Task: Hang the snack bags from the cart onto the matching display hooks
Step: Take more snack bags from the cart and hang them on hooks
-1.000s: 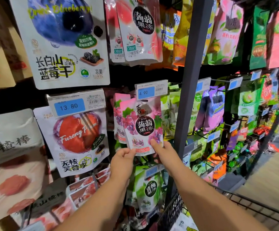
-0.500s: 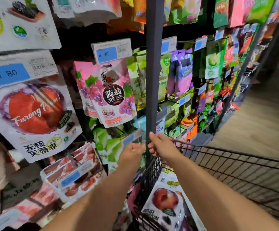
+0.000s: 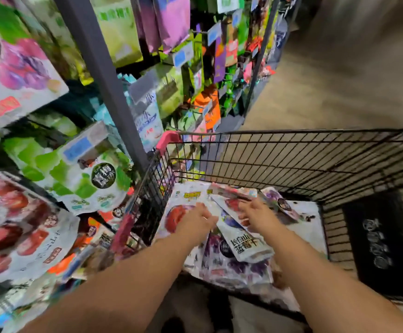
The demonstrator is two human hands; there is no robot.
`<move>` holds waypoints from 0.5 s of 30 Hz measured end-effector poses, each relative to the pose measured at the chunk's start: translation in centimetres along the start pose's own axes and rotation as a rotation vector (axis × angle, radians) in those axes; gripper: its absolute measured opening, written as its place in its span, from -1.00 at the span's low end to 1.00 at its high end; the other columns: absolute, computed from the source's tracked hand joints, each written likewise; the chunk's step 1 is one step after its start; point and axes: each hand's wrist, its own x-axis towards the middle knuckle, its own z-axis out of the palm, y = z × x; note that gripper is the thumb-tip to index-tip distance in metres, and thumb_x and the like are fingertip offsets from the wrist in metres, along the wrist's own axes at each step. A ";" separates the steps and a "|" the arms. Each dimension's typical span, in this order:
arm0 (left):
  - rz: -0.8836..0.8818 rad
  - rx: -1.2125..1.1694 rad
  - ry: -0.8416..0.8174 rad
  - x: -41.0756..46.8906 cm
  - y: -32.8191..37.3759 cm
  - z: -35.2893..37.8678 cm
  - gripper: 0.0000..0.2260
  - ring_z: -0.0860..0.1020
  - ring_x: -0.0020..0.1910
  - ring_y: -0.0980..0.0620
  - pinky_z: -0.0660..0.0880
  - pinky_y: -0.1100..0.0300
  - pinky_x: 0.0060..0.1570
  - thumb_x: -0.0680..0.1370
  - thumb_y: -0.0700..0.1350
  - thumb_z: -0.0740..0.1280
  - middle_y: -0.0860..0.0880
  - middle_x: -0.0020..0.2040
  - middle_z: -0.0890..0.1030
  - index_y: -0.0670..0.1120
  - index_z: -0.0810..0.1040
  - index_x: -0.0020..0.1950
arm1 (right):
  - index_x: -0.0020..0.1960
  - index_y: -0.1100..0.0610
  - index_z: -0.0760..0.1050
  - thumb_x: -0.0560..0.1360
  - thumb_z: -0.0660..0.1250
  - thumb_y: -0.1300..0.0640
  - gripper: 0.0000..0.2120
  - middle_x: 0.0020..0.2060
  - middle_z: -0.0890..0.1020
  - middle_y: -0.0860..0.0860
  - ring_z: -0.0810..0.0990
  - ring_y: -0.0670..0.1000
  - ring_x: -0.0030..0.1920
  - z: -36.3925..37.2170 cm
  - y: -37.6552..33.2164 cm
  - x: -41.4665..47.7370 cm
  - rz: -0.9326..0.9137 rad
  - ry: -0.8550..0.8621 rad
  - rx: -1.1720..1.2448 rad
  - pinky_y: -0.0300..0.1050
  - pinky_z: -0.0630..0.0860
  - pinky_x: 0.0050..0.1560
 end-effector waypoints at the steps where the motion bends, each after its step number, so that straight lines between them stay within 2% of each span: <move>1: -0.020 0.029 -0.051 0.5 -0.3 0.9 -0.79 0.56 0.01 -0.14 0.47 0.15 -0.06 0.57 0.05 0.32 -0.19 0.05 0.56 -0.03 0.44 -0.18 | -0.21 0.12 0.37 0.60 0.23 0.01 -0.74 -0.27 0.48 0.06 0.45 0.06 -0.27 -0.5 1.7 0.4 0.032 0.007 -0.047 -0.08 0.37 -0.23; 3: -0.033 0.110 -0.144 1.5 -0.7 2.4 -0.77 0.55 -0.01 -0.13 0.44 0.15 -0.08 0.58 0.05 0.31 -0.20 0.09 0.60 -0.12 0.53 0.01 | -0.26 0.11 0.35 0.59 0.24 0.04 -0.73 -0.27 0.49 0.09 0.47 0.07 -0.23 -1.5 4.5 1.2 0.086 -0.010 -0.164 -0.06 0.34 -0.19; 5: -0.056 0.170 -0.191 2.6 -0.7 3.3 -0.70 0.52 -0.07 -0.07 0.40 0.18 -0.13 0.59 0.06 0.30 -0.17 0.12 0.61 -0.15 0.54 0.14 | -0.23 0.14 0.38 0.57 0.27 0.05 -0.74 -0.29 0.50 0.13 0.48 0.07 -0.26 -2.3 6.2 1.6 0.153 -0.037 -0.241 -0.10 0.36 -0.22; 6: -0.063 0.190 -0.214 3.3 -0.6 3.7 -0.71 0.48 -0.11 -0.04 0.37 0.21 -0.15 0.59 0.06 0.29 -0.17 0.08 0.60 -0.14 0.55 0.14 | -0.22 0.15 0.40 0.56 0.30 0.05 -0.76 -0.30 0.52 0.14 0.48 0.08 -0.27 -2.6 6.8 1.9 0.185 -0.055 -0.248 -0.06 0.42 -0.22; 8: -0.080 0.232 -0.257 4.4 -0.2 4.5 -0.76 0.44 -0.24 -0.02 0.35 0.20 -0.23 0.61 0.07 0.26 -0.12 -0.13 0.54 -0.10 0.51 0.04 | -0.15 0.16 0.47 0.52 0.32 0.08 -0.83 -0.21 0.59 0.22 0.52 0.10 -0.23 -2.9 7.8 2.9 0.242 -0.080 -0.248 0.08 0.54 -0.11; 10: -0.087 0.262 -0.273 5.6 0.2 5.2 -0.78 0.39 -0.36 0.00 0.33 0.18 -0.28 0.62 0.06 0.25 -0.06 -0.28 0.44 -0.10 0.44 -0.03 | -0.07 0.14 0.52 0.52 0.32 0.07 -0.87 -0.08 0.62 0.19 0.55 0.10 -0.11 -3.3 8.4 3.8 0.237 -0.076 -0.295 0.05 0.55 0.04; 12: -0.093 0.264 -0.277 6.9 0.5 6.2 -0.79 0.35 -0.37 -0.01 0.29 0.16 -0.30 0.62 0.04 0.24 -0.06 -0.28 0.40 -0.08 0.41 -0.08 | -0.15 0.02 0.51 0.53 0.32 0.02 -0.89 -0.11 0.58 0.04 0.51 0.03 -0.07 -4.0 8.5 4.8 0.243 -0.063 -0.356 -0.07 0.49 0.06; 13: -0.095 0.250 -0.272 7.5 0.5 6.5 -0.79 0.33 -0.38 -0.02 0.27 0.16 -0.32 0.62 0.02 0.25 -0.08 -0.27 0.39 -0.08 0.39 -0.11 | -0.22 -0.01 0.47 0.53 0.32 0.01 -0.84 -0.14 0.54 0.00 0.49 0.01 -0.07 -4.2 8.7 5.3 0.256 -0.062 -0.376 -0.13 0.44 0.01; 15: -0.108 0.232 -0.253 8.6 0.4 7.3 -0.79 0.36 -0.33 -0.04 0.29 0.15 -0.31 0.61 0.00 0.28 -0.12 -0.22 0.42 -0.10 0.41 -0.13 | -0.23 -0.01 0.47 0.54 0.29 0.01 -0.82 -0.13 0.56 0.01 0.50 0.02 -0.09 -4.7 9.0 6.4 0.270 -0.058 -0.424 -0.17 0.39 -0.05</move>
